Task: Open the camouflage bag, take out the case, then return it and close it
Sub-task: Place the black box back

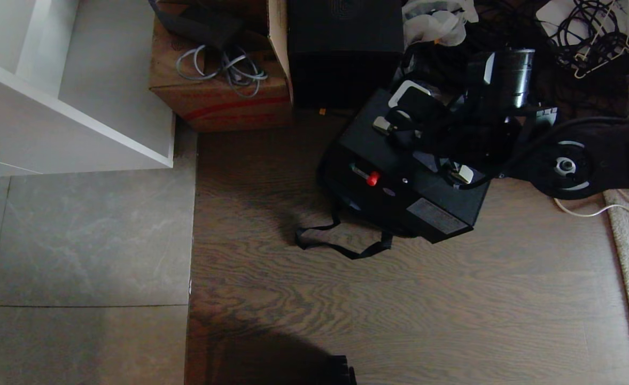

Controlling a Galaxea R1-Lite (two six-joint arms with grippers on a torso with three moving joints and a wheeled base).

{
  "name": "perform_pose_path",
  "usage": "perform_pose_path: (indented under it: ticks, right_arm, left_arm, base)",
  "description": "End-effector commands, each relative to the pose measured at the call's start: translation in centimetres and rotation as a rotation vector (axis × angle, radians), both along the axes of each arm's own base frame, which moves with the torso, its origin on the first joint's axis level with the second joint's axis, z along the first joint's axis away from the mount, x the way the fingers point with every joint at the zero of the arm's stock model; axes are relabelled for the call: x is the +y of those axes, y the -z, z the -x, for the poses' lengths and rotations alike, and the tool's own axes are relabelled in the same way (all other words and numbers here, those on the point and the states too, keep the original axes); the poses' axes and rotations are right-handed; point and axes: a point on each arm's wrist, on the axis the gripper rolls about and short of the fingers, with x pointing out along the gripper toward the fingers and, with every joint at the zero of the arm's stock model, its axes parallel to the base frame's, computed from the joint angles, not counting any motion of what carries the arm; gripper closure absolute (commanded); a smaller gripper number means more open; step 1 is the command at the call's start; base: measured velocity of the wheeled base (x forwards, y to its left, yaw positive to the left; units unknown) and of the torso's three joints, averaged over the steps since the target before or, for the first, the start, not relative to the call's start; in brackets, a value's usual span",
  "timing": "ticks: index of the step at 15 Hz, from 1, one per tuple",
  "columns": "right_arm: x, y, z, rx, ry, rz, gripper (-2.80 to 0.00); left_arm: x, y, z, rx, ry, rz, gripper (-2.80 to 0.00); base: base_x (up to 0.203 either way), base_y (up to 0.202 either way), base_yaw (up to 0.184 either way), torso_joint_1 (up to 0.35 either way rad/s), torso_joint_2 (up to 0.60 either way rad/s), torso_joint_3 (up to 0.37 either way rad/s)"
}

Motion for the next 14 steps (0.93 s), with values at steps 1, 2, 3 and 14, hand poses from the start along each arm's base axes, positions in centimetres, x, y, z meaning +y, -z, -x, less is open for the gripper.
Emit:
perform_pose_path:
  ticks: [1, 2, 3, 14]
  right_arm:
    - [0.3, 0.5, -0.4, 0.009, 0.000, 0.011, 0.00]
    - [0.4, 0.6, -0.6, 0.012, 0.000, 0.013, 0.00]
    - [0.5, 0.7, -0.7, 0.008, 0.000, 0.009, 0.00]
    - [0.4, 0.0, -1.7, -0.055, 0.024, -0.040, 0.00]
  left_arm:
    - [0.0, 0.0, 0.0, 0.000, -0.001, 0.001, 0.00]
    - [0.0, 0.0, 0.0, 0.000, -0.001, 0.001, 0.00]
    - [0.0, 0.0, 0.0, 0.000, -0.001, 0.001, 0.00]
    - [0.0, 0.0, 0.0, 0.000, -0.001, 0.001, 0.00]
  base:
    - [0.000, 0.000, 0.000, 0.000, 0.00, 0.000]
    - [0.000, 0.000, 0.000, 0.000, 0.00, 0.000]
    - [0.000, 0.000, 0.000, 0.000, 0.00, 0.000]
    - [0.000, 0.000, 0.000, 0.000, 0.00, 0.000]
